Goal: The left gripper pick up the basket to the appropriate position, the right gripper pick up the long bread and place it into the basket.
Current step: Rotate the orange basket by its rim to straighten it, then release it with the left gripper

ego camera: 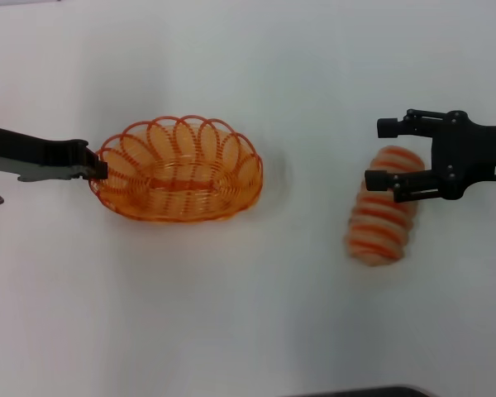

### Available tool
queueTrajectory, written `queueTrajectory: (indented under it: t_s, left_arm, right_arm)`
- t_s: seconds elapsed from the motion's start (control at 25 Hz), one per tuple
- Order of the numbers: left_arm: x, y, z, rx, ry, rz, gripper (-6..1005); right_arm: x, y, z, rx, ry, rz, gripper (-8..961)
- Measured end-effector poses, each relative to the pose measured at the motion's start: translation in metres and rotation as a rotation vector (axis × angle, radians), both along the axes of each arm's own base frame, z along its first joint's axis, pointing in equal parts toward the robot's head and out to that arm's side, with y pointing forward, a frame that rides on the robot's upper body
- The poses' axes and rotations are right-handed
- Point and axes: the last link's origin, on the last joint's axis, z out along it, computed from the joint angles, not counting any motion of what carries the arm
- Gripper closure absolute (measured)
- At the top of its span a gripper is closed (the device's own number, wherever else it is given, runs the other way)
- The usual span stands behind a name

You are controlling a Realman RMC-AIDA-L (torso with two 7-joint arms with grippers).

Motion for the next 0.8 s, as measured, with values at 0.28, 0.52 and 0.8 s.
queueTrajectory:
  t_s: [0.28, 0.52, 0.8]
  left_arm:
    - [-0.0004, -0.0018, -0.0042, -0.008, -0.006, -0.008, 902]
    - [0.0004, -0.0026, -0.007, -0.022, -0.002, -0.012, 893]
    - [0.0044, -0.0051, -0.0049, -0.019, -0.049, -0.067, 661]
  right_arm:
    - [0.0, -0.0018, -0.0029, -0.005, 0.003, -0.003, 12]
    - [0.0007, -0.0016, -0.0037, 0.002, 0.003, -0.009, 12]
    - [-0.001, -0.0014, -0.0062, 0.005, 0.014, -0.014, 11]
